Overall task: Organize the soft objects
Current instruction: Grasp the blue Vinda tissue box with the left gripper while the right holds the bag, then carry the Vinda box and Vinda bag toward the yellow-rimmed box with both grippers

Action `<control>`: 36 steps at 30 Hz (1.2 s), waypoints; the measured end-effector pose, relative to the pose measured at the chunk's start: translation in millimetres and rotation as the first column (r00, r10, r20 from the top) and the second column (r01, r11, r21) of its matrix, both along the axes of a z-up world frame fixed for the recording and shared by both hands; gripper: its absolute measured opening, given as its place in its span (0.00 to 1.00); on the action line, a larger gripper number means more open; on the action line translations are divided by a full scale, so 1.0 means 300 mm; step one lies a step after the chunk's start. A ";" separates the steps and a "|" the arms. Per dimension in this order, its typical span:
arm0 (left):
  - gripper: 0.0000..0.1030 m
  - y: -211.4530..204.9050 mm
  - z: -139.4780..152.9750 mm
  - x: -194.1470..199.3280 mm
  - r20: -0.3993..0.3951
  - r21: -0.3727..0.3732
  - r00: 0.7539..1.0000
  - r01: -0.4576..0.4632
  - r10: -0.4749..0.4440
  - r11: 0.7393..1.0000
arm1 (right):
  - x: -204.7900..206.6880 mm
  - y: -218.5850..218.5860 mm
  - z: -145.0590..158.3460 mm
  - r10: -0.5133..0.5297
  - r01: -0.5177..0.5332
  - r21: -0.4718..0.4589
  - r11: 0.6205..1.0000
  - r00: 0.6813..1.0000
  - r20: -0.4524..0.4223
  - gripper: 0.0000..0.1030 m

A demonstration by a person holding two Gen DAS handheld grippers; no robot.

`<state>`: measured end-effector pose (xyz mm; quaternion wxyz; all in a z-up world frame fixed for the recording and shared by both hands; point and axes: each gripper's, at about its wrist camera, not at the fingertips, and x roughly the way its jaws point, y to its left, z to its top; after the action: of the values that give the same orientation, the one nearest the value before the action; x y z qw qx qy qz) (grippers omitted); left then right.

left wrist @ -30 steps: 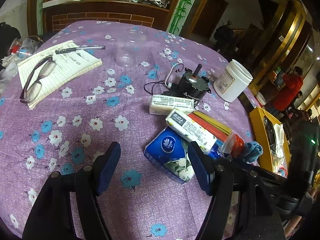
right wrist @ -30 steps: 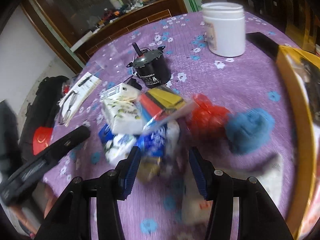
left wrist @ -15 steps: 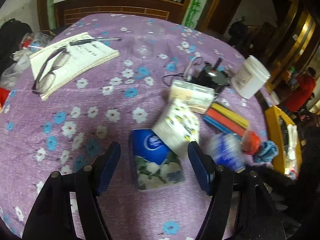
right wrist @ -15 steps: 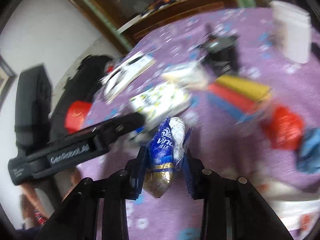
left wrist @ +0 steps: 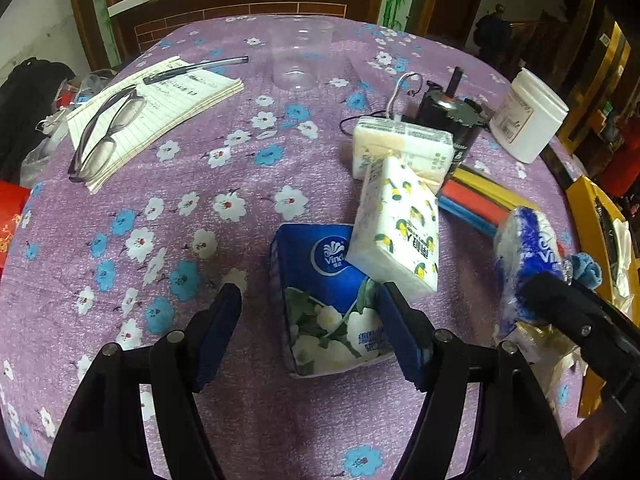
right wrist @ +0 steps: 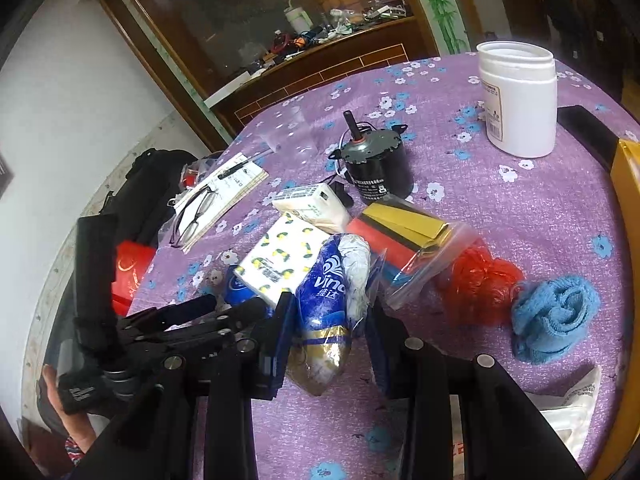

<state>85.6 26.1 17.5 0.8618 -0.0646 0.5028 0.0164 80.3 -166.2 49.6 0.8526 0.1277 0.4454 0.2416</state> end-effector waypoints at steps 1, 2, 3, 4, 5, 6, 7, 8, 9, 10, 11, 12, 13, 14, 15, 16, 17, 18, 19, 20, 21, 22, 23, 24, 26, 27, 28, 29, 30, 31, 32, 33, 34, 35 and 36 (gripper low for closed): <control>0.68 -0.002 0.000 0.001 0.004 -0.021 1.000 0.010 -0.010 1.000 | -0.002 0.000 0.002 0.004 -0.004 0.001 1.000 1.000 0.001 0.34; 0.68 -0.010 0.000 -0.002 0.008 -0.028 1.000 0.024 -0.024 0.999 | -0.003 0.000 0.003 0.001 -0.001 0.000 1.000 1.000 0.003 0.34; 0.68 -0.025 -0.002 -0.003 0.009 0.000 0.999 0.032 -0.032 0.999 | -0.005 0.002 0.006 -0.001 0.001 -0.001 1.000 1.000 0.005 0.34; 0.68 -0.039 -0.011 -0.001 0.006 0.043 0.999 0.034 -0.034 0.999 | -0.007 -0.001 0.008 -0.001 0.001 0.001 1.000 1.000 0.008 0.34; 0.68 -0.045 -0.019 0.002 -0.001 0.053 0.999 0.033 -0.033 0.998 | -0.006 -0.003 0.009 -0.004 0.004 0.001 1.000 1.000 0.009 0.34; 0.67 -0.046 -0.029 0.008 -0.014 0.050 0.999 0.037 -0.036 0.998 | -0.007 -0.006 0.008 -0.008 0.008 0.001 1.000 1.000 0.010 0.34; 0.59 -0.048 -0.037 0.012 -0.026 0.057 0.999 0.038 -0.036 0.998 | -0.008 -0.007 0.009 -0.009 0.009 0.002 1.000 1.000 0.009 0.34; 0.52 -0.052 -0.033 0.009 -0.013 0.090 1.000 0.029 -0.028 0.995 | -0.008 -0.007 0.009 -0.008 0.008 0.005 1.000 1.000 0.007 0.34; 0.51 -0.050 -0.030 0.006 -0.006 0.096 1.000 0.022 -0.022 0.995 | -0.007 -0.006 0.008 -0.008 0.008 0.005 1.000 1.000 0.007 0.34; 0.51 -0.043 -0.028 0.006 -0.004 0.081 1.000 0.020 -0.020 0.996 | -0.008 -0.006 0.009 -0.007 0.007 0.006 1.000 1.000 0.008 0.34; 0.50 -0.036 -0.022 0.005 0.002 0.072 1.000 0.015 -0.015 0.997 | -0.010 -0.005 0.011 -0.006 0.006 0.006 1.000 1.000 0.012 0.34; 0.50 -0.032 -0.015 0.002 0.013 0.072 1.000 0.007 -0.008 0.997 | -0.011 -0.006 0.013 -0.007 0.007 0.008 1.000 1.000 0.015 0.34; 0.50 -0.027 -0.004 -0.003 0.030 0.066 1.000 0.000 -0.002 0.998 | -0.012 -0.007 0.015 -0.008 0.008 0.010 1.000 1.000 0.018 0.34; 0.50 -0.025 0.011 -0.009 0.054 0.061 0.999 -0.003 0.000 0.998 | -0.013 -0.008 0.018 -0.008 0.007 0.014 1.000 1.000 0.021 0.34; 0.50 -0.026 0.028 -0.019 0.083 0.060 0.997 -0.004 -0.001 0.998 | -0.014 -0.009 0.020 -0.008 0.008 0.017 1.000 1.000 0.025 0.34; 0.50 -0.029 0.043 -0.028 0.107 0.060 0.994 -0.009 0.003 0.998 | -0.016 -0.010 0.023 -0.010 0.009 0.019 1.000 1.000 0.029 0.34; 0.50 -0.036 0.071 -0.046 0.156 0.047 0.988 0.005 -0.012 0.999 | -0.018 -0.010 0.026 -0.010 0.009 0.020 1.000 0.999 0.034 0.34; 0.50 -0.042 0.085 -0.060 0.183 0.040 0.983 0.013 -0.020 0.999 | -0.022 -0.010 0.030 -0.011 0.010 0.021 1.000 0.999 0.040 0.34; 0.50 -0.048 0.104 -0.074 0.220 0.036 0.975 0.023 -0.031 0.999 | -0.026 -0.008 0.035 -0.013 0.012 0.021 1.000 0.999 0.049 0.34; 0.50 -0.055 0.124 -0.091 0.256 0.036 0.966 0.034 -0.043 0.999 | -0.031 -0.008 0.041 -0.015 0.014 0.018 1.000 0.998 0.061 0.34; 0.50 -0.063 0.139 -0.105 0.285 0.037 0.957 0.047 -0.056 0.998 | -0.035 -0.007 0.047 -0.019 0.018 0.013 1.000 0.997 0.074 0.34; 0.50 -0.067 0.146 -0.110 0.299 0.039 0.952 0.058 -0.067 0.998 | -0.041 -0.006 0.055 -0.023 0.023 0.004 1.000 0.996 0.090 0.34; 0.50 -0.077 0.152 -0.118 0.314 0.043 0.946 0.072 -0.082 0.996 | -0.048 -0.003 0.064 -0.030 0.031 -0.008 0.999 0.993 0.110 0.34; 0.50 -0.082 0.155 -0.122 0.324 0.046 0.942 0.079 -0.090 0.996 | -0.050 -0.003 0.067 -0.032 0.034 -0.011 0.999 0.993 0.118 0.34; 0.50 -0.098 0.154 -0.125 0.328 0.068 0.938 0.093 -0.110 0.993 | -0.054 0.001 0.072 -0.030 0.033 -0.019 0.999 0.991 0.127 0.34; 0.50 -0.101 0.157 -0.125 0.328 0.072 0.938 0.097 -0.115 0.993 | -0.054 0.001 0.071 -0.029 0.032 -0.019 0.999 0.992 0.126 0.34; 0.50 -0.103 0.157 -0.126 0.330 0.074 0.936 0.101 -0.120 0.992 | -0.052 0.002 0.070 -0.028 0.030 -0.018 0.999 0.992 0.123 0.34; 0.50 -0.104 0.158 -0.125 0.330 0.074 0.936 0.104 -0.123 0.992 | -0.052 0.002 0.071 -0.029 0.032 -0.017 0.999 0.992 0.121 0.34; 0.50 -0.107 0.158 -0.126 0.330 0.074 0.936 0.106 -0.125 0.992 | -0.053 0.000 0.072 -0.032 0.034 -0.015 0.999 0.992 0.122 0.34; 0.50 -0.108 0.159 -0.129 0.330 0.074 0.935 0.107 -0.126 0.992 | -0.053 -0.002 0.073 -0.034 0.036 -0.013 0.999 0.992 0.122 0.34; 0.50 -0.107 0.161 -0.128 0.332 0.075 0.935 0.105 -0.124 0.992 | -0.052 -0.003 0.073 -0.036 0.037 -0.011 0.999 0.992 0.122 0.34; 0.50 -0.110 0.160 -0.132 0.333 0.075 0.935 0.106 -0.125 0.992 | -0.052 -0.004 0.073 -0.037 0.039 -0.010 0.999 0.992 0.121 0.34; 0.50 -0.109 0.160 -0.131 0.333 0.073 0.935 0.107 -0.125 0.992 | -0.051 -0.005 0.072 -0.037 0.039 -0.011 0.999 0.992 0.120 0.34; 0.50 -0.109 0.160 -0.129 0.332 0.074 0.935 0.107 -0.126 0.992 | -0.052 -0.005 0.071 -0.038 0.040 -0.012 0.999 0.992 0.119 0.34; 0.50 -0.106 0.157 -0.128 0.332 0.075 0.935 0.106 -0.125 0.992 | -0.052 -0.005 0.069 -0.040 0.041 -0.012 0.999 0.992 0.117 0.34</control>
<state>47.3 -5.6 64.7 0.9358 -0.0127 0.3510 -0.0316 64.7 -167.8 70.3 0.8829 0.1163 0.3936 0.2282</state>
